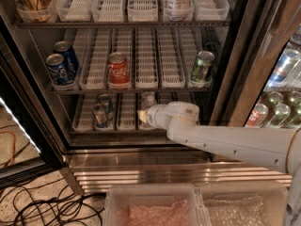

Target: Pick water bottle from bottom shelf of fridge

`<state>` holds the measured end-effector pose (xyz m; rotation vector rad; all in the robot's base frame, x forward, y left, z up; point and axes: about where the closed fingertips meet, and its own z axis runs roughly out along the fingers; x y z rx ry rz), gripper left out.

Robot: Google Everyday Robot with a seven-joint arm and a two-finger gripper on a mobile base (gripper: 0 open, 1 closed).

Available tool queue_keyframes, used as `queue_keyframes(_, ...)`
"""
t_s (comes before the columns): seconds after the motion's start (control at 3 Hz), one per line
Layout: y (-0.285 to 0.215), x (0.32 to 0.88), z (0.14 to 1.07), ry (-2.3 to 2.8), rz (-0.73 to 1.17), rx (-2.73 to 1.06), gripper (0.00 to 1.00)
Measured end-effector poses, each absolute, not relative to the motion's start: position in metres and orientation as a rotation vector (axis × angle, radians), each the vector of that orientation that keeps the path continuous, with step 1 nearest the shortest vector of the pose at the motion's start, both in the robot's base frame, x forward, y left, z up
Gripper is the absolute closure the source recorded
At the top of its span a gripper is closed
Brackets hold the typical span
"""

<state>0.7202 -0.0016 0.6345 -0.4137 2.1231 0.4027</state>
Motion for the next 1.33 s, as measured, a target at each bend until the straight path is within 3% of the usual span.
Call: queue_keyframes(1.33,0.013,0.700,0.642,2.128,0.475,-0.443,1.00)
